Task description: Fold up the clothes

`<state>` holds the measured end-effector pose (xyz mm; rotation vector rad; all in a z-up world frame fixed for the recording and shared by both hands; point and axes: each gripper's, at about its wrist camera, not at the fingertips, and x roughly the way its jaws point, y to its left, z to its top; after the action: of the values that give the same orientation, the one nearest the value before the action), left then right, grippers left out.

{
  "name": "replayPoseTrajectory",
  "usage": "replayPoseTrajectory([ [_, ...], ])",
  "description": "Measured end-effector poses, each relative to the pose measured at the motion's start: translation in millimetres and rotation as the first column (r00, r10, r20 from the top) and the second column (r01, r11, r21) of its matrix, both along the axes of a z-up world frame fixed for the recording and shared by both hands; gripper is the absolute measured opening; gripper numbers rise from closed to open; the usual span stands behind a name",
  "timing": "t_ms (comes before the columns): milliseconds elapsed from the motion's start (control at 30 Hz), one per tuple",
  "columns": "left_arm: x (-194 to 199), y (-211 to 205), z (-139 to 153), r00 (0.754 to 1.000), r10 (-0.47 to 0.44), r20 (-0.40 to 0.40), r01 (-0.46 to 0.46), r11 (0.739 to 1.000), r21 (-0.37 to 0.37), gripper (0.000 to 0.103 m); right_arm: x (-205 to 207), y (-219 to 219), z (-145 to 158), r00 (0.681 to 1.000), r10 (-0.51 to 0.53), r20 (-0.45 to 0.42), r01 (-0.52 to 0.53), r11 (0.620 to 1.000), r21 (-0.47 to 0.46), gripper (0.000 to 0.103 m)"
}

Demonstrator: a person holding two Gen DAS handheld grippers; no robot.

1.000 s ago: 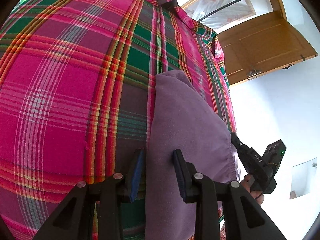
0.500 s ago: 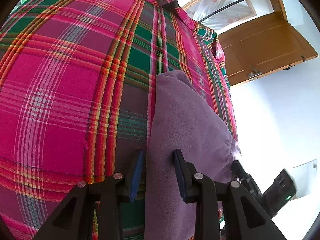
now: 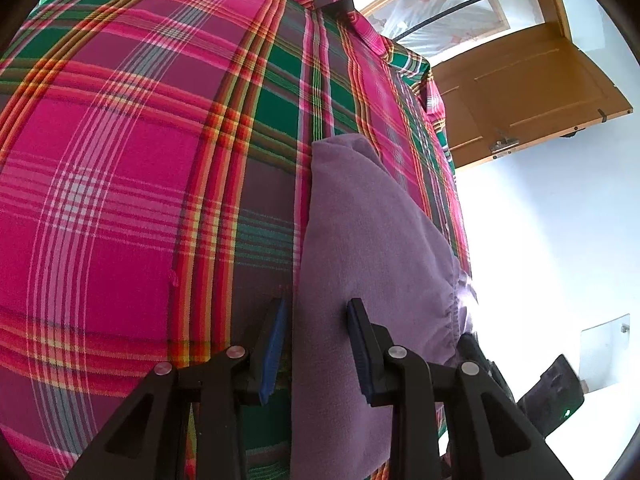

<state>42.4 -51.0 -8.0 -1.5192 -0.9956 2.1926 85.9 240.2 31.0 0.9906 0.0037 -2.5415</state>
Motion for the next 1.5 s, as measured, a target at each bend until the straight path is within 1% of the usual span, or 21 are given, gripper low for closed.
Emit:
replayPoseTrajectory([
  [100, 1, -1, 0, 1.0, -0.004, 0.0, 0.004, 1.0, 0.007, 0.032, 9, -9, -11, 1.0, 0.01, 0.013, -0.01, 1.0, 0.026, 0.009],
  [233, 3, -1, 0, 1.0, -0.012, -0.001, 0.012, 1.0, 0.004, 0.032, 9, -10, -11, 0.999, -0.02, 0.037, 0.02, 1.0, 0.012, 0.009],
  [267, 3, -1, 0, 1.0, -0.012, -0.001, 0.012, 1.0, 0.006, 0.032, 11, -12, -6, 0.999, -0.021, 0.032, 0.021, 1.0, -0.004, 0.013],
  [300, 3, -1, 0, 1.0, -0.012, -0.001, 0.012, 1.0, 0.007, 0.032, 14, -15, -3, 1.0, -0.011, 0.022, 0.012, 1.0, -0.012, 0.019],
  [367, 4, -1, 0, 1.0, -0.016, -0.003, 0.016, 1.0, 0.008, 0.032, 21, -28, 3, 0.999, 0.033, -0.002, -0.033, 0.999, -0.019, 0.026],
  [400, 5, -2, 0, 1.0, -0.017, -0.004, 0.017, 1.0, 0.009, 0.032, 23, -37, 3, 0.998, 0.059, -0.008, -0.059, 0.998, -0.01, 0.027],
  [467, 7, -3, -1, 1.0, -0.019, -0.005, 0.019, 1.0, 0.014, 0.032, 26, -54, 3, 0.994, 0.111, -0.017, -0.111, 0.994, 0.008, 0.027],
  [600, 11, -5, -3, 1.0, -0.024, -0.007, 0.024, 0.999, 0.026, 0.032, 31, -81, -10, 0.982, 0.187, 0.016, -0.188, 0.982, 0.032, 0.027],
  [633, 13, -6, -3, 1.0, -0.024, -0.006, 0.025, 0.999, 0.03, 0.032, 32, -87, -16, 0.98, 0.199, 0.026, -0.2, 0.978, 0.056, 0.027],
  [700, 13, -7, -4, 1.0, -0.027, -0.005, 0.027, 0.999, 0.038, 0.032, 37, -93, -23, 0.978, 0.208, 0.029, -0.21, 0.972, 0.104, 0.027],
  [833, 13, -8, -5, 1.0, -0.03, -0.007, 0.03, 0.999, 0.045, 0.032, 43, -100, -15, 0.975, 0.221, -0.004, -0.218, 0.966, 0.135, 0.027],
  [900, 13, -8, -5, 1.0, -0.029, -0.006, 0.029, 0.998, 0.048, 0.032, 43, -106, -8, 0.968, 0.248, -0.029, -0.244, 0.965, 0.101, 0.027],
  [967, 14, -8, -5, 1.0, -0.028, -0.005, 0.028, 0.998, 0.049, 0.032, 42, -116, -8, 0.963, 0.267, -0.024, -0.264, 0.961, 0.078, 0.027],
  [1067, 14, -9, -5, 0.999, -0.032, -0.004, 0.032, 0.998, 0.05, 0.032, 40, -131, -20, 0.96, 0.28, 0.012, -0.28, 0.956, 0.082, 0.027],
  [1133, 14, -9, -5, 0.999, -0.034, -0.004, 0.034, 0.998, 0.052, 0.032, 43, -137, -26, 0.961, 0.276, 0.014, -0.276, 0.956, 0.101, 0.027],
  [1200, 14, -10, -5, 0.999, -0.034, -0.006, 0.034, 0.998, 0.057, 0.032, 48, -139, -28, 0.963, 0.269, -0.006, -0.266, 0.956, 0.12, 0.027],
  [1300, 15, -11, -6, 0.999, -0.035, -0.007, 0.036, 0.997, 0.062, 0.032, 51, -140, -27, 0.964, 0.264, -0.004, -0.261, 0.957, 0.129, 0.027],
  [1433, 16, -11, -6, 0.999, -0.042, -0.004, 0.043, 0.997, 0.069, 0.032, 55, -132, -16, 0.964, 0.266, -0.01, -0.265, 0.962, 0.063, 0.029],
  [1500, 17, -11, -7, 0.999, -0.045, -0.005, 0.046, 0.996, 0.077, 0.032, 58, -135, -18, 0.961, 0.277, -0.021, -0.275, 0.959, 0.073, 0.032],
])
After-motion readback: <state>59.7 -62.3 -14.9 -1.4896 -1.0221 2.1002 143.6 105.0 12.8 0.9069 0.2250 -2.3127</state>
